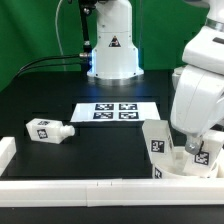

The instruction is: Assemble stool

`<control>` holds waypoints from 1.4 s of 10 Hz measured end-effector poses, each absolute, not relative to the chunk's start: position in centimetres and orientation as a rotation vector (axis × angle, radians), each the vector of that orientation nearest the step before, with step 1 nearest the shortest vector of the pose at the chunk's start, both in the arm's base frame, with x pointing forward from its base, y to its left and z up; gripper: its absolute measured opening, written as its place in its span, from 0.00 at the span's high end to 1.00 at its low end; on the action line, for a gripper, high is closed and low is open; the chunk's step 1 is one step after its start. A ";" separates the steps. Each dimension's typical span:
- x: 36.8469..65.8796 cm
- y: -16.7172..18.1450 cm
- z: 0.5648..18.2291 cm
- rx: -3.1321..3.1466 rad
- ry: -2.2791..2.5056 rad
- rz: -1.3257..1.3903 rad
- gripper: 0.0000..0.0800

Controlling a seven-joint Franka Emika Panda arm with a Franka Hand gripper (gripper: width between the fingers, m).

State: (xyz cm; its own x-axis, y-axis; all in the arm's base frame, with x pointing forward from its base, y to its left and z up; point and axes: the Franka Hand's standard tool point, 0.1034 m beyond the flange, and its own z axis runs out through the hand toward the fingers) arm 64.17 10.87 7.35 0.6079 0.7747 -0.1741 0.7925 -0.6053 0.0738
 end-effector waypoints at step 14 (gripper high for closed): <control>65.3 9.5 7.7 2.990 0.220 -0.078 0.58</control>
Offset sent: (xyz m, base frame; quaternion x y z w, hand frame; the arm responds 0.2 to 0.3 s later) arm 0.0000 0.0000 0.0000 0.0000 0.0000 0.0000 1.0000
